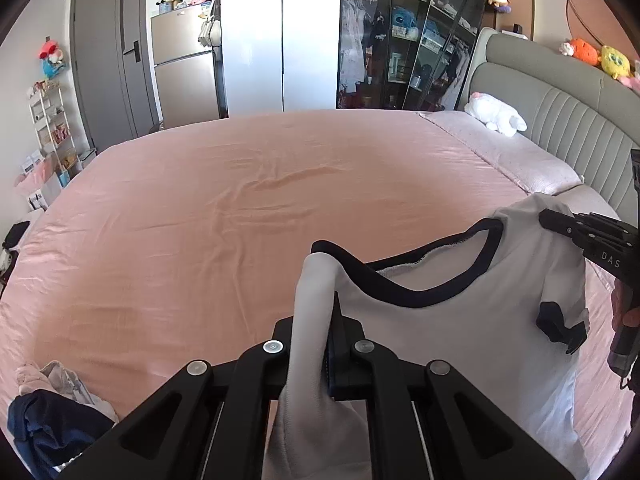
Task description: Fold clothes
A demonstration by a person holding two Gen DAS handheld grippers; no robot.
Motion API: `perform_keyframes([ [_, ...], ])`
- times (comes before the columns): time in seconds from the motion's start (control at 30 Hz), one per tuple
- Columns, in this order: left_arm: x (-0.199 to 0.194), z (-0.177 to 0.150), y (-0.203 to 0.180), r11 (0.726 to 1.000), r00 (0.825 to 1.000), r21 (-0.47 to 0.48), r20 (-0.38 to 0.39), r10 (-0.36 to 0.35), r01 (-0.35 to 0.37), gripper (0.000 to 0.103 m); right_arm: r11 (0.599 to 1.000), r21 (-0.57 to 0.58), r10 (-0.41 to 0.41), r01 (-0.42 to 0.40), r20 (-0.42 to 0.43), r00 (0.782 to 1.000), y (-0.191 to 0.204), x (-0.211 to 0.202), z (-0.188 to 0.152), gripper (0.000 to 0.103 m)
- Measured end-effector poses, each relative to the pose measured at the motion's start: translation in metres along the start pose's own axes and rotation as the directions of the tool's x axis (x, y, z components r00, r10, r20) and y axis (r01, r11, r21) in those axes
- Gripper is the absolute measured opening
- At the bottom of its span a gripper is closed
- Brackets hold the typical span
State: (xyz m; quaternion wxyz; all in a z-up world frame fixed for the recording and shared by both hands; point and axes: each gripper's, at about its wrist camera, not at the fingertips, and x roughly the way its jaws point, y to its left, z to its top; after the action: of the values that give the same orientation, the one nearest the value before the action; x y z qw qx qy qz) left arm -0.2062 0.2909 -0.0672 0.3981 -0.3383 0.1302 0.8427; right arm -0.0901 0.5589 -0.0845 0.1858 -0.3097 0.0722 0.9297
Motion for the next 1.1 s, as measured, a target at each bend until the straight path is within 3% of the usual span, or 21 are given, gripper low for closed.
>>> perform_keyframes([
  [0.33,-0.06,-0.05,-0.033,0.996,0.999,0.083,0.034,-0.012,0.009,0.005,0.996,0.069,0.048,-0.05,0.032,0.998,0.001,-0.064,-0.039,0.006],
  [0.63,-0.108,-0.09,-0.054,0.999,0.997,0.03,0.057,-0.042,0.04,0.005,0.98,0.183,0.068,-0.076,0.047,0.997,-0.001,-0.128,-0.096,0.006],
  [0.9,-0.132,-0.16,-0.057,0.997,0.999,-0.065,-0.002,-0.038,0.038,0.005,0.977,0.199,0.084,-0.08,-0.011,0.996,0.019,-0.165,-0.155,0.006],
  [1.1,-0.137,-0.199,-0.071,0.999,0.997,-0.047,-0.079,-0.024,0.021,0.005,0.967,0.241,0.097,-0.081,-0.056,0.994,0.027,-0.184,-0.199,0.006],
])
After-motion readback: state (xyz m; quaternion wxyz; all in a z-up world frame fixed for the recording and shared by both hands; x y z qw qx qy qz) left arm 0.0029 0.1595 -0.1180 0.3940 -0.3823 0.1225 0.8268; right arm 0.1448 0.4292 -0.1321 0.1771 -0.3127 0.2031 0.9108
